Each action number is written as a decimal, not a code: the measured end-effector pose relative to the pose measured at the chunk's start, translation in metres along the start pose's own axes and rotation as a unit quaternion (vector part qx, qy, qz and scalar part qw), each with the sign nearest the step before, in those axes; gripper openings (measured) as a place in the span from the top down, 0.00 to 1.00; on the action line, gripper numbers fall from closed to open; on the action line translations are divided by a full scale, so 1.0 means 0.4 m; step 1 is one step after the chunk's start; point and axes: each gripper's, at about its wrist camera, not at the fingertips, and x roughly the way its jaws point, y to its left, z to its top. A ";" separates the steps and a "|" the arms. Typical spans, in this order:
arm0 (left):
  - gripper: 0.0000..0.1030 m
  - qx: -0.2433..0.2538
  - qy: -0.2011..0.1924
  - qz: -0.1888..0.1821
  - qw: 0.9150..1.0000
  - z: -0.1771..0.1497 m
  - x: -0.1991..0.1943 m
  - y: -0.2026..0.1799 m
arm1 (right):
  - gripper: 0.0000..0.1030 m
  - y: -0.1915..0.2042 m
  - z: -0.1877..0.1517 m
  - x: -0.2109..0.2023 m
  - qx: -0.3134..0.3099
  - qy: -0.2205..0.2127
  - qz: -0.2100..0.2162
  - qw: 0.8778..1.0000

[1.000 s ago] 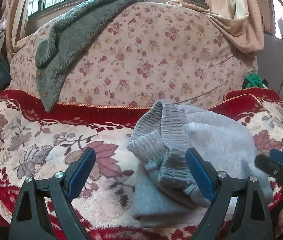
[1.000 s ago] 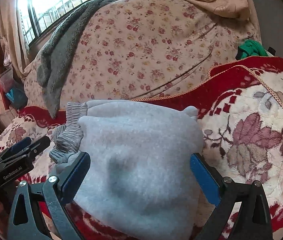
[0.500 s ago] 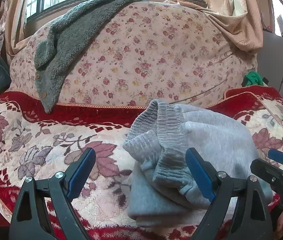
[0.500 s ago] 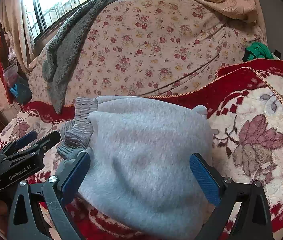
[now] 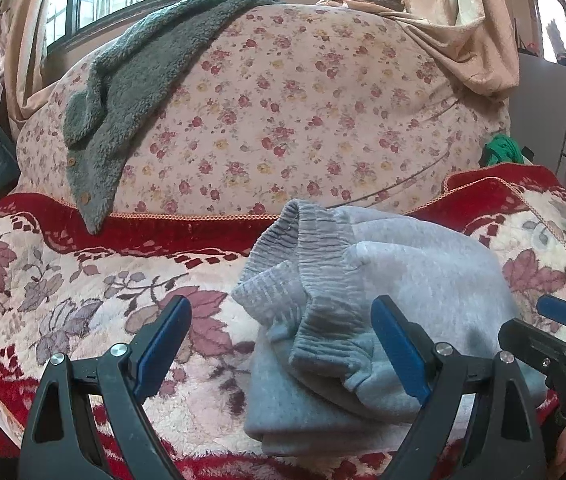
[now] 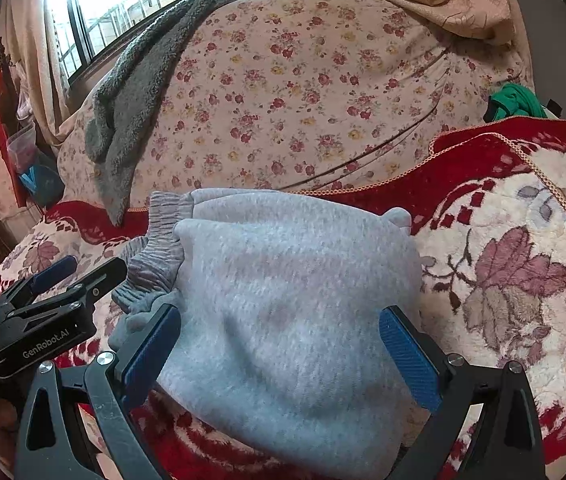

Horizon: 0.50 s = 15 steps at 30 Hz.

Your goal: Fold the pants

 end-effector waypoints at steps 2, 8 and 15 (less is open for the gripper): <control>0.12 0.003 -0.001 -0.003 1.000 0.001 0.000 -0.005 | 0.01 -0.002 0.000 -0.002 0.001 -0.002 0.000 1.000; 0.12 0.014 -0.003 -0.007 1.000 0.004 0.002 -0.029 | 0.01 -0.016 -0.001 -0.010 0.000 -0.007 -0.008 1.000; 0.12 0.020 -0.004 -0.010 1.000 0.009 0.006 -0.049 | 0.01 -0.050 -0.001 -0.015 0.009 -0.006 -0.013 1.000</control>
